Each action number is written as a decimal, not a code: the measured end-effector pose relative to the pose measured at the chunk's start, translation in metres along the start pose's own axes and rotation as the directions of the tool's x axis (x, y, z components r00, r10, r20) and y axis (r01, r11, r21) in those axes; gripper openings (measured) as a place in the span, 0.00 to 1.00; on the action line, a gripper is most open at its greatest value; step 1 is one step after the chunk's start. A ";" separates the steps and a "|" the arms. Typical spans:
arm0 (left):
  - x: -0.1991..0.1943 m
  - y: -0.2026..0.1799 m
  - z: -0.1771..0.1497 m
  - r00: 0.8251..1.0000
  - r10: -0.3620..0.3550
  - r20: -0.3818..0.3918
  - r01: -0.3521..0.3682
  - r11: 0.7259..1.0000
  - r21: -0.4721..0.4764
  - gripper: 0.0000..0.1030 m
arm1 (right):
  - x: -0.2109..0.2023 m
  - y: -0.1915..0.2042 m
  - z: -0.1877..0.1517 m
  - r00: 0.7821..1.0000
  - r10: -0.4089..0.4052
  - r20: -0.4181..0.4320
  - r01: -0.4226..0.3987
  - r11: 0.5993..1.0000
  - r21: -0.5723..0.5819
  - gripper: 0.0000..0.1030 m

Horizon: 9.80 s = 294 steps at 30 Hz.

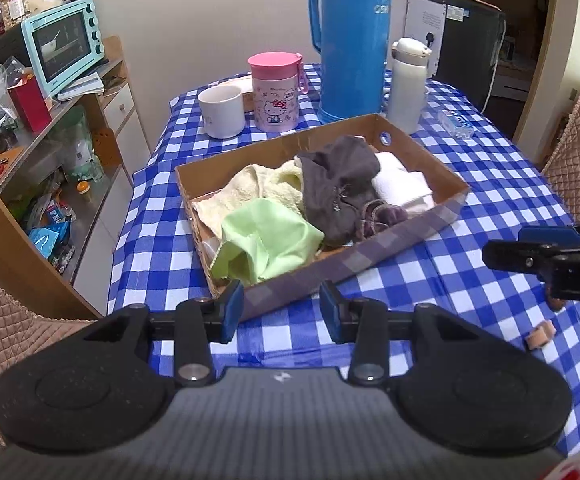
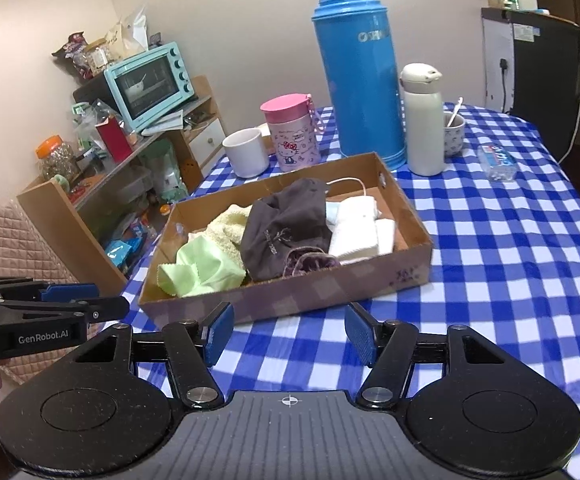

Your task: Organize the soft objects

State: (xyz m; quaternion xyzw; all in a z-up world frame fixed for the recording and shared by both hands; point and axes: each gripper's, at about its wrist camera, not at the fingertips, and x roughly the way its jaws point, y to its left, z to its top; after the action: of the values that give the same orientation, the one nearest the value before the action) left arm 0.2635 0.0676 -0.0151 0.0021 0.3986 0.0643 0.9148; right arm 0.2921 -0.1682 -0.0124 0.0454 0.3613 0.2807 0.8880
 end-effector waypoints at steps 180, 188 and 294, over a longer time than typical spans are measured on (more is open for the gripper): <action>0.087 -0.167 -0.073 0.974 -0.199 -0.110 0.224 0.926 0.305 0.06 | -0.014 -0.128 -0.109 0.979 -0.166 -0.117 0.173 0.984 0.050 0.20; 0.075 -0.160 -0.068 0.979 -0.184 -0.086 0.202 0.934 0.294 0.06 | -0.022 -0.118 -0.101 0.985 -0.145 -0.093 0.149 0.988 0.038 0.19; 0.098 0.034 0.045 0.999 0.042 0.027 -0.043 0.999 0.012 0.35 | 0.115 -0.031 0.055 1.000 0.006 0.023 -0.005 0.997 -0.075 0.60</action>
State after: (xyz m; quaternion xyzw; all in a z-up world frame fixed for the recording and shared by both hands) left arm 0.3580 0.1152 -0.0541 0.0173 0.3864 0.0811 0.9186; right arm 0.4096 -0.1262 -0.0519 0.0164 0.3402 0.2959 0.8924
